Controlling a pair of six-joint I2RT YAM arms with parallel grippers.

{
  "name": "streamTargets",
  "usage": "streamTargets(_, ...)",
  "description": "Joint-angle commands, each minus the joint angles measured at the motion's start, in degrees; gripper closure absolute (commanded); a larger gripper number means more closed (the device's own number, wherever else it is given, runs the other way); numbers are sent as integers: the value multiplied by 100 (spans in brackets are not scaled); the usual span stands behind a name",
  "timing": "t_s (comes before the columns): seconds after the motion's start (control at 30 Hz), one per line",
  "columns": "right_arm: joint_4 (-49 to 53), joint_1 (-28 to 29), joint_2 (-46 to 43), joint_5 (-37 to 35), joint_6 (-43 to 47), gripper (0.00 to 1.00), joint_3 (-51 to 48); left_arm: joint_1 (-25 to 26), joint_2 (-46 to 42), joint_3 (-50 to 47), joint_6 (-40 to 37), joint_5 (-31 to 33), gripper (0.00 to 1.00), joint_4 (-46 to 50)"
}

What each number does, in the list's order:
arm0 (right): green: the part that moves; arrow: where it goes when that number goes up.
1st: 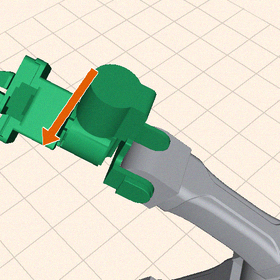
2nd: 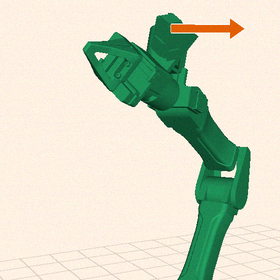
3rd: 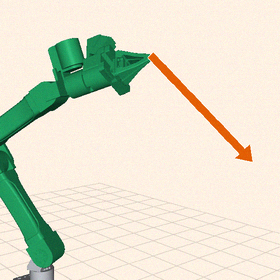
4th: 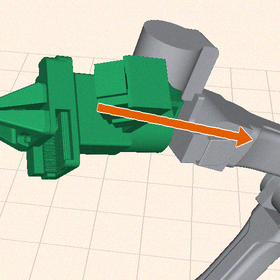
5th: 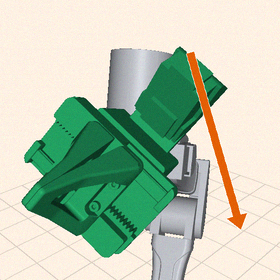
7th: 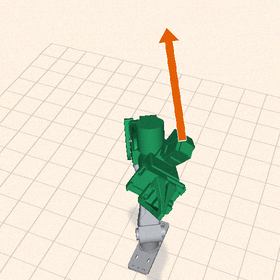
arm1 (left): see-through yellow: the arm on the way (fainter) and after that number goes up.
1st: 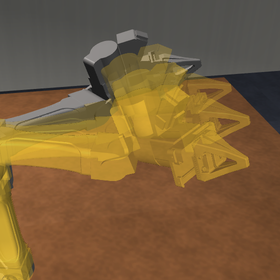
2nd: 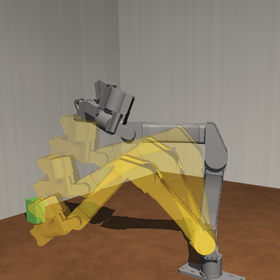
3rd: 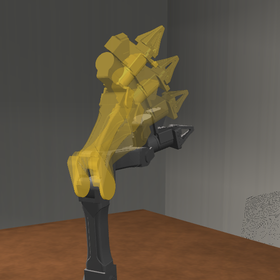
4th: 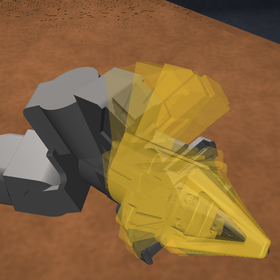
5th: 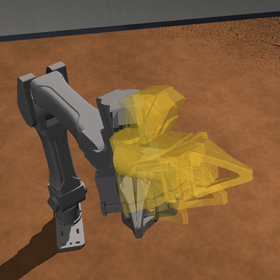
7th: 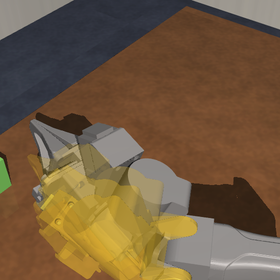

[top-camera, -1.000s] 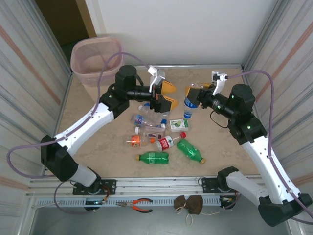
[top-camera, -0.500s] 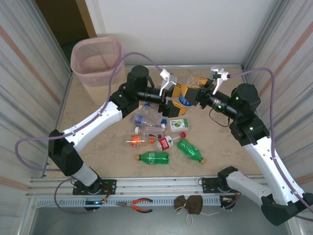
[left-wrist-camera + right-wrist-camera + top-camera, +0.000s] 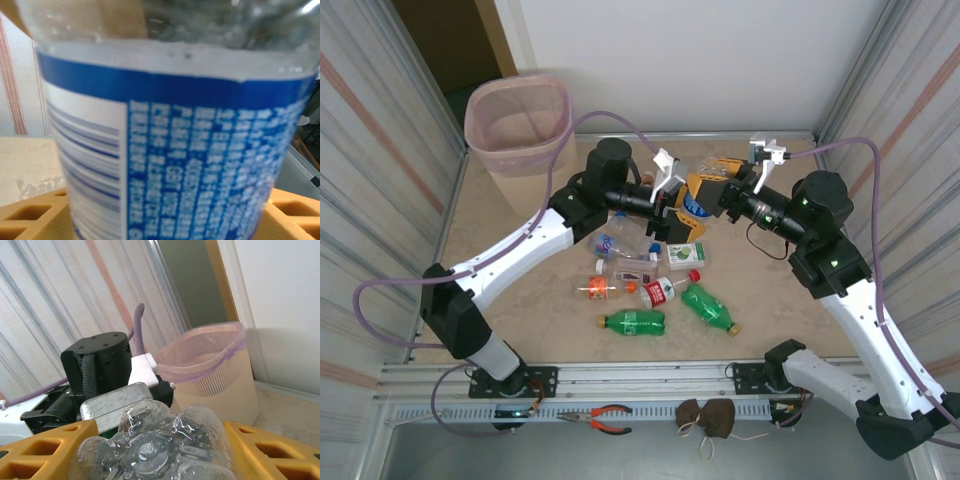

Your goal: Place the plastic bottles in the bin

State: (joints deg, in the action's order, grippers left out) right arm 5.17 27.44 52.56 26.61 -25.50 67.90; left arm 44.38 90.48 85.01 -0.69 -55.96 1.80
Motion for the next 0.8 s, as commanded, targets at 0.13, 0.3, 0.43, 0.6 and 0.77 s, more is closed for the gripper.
streamTargets(0.13, -62, 87, -22, -177, 1, 51, 186, 62, -161, 64, -216, -96, 39, -5)
streamTargets(0.3, -40, 103, -18, -225, 32, 50, 171, 62, -236, 15, -246, -75, 44, -31)
streamTargets(0.43, 34, 112, -38, -328, 70, 43, 188, 62, -315, -37, -282, 30, 46, -31)
streamTargets(0.6, 326, 112, -150, -663, 240, 27, 293, 58, -437, -20, -461, 214, 46, 180)
streamTargets(0.77, 615, 112, -421, -1184, 477, 23, 328, -63, -576, -2, -554, 373, 46, 385)
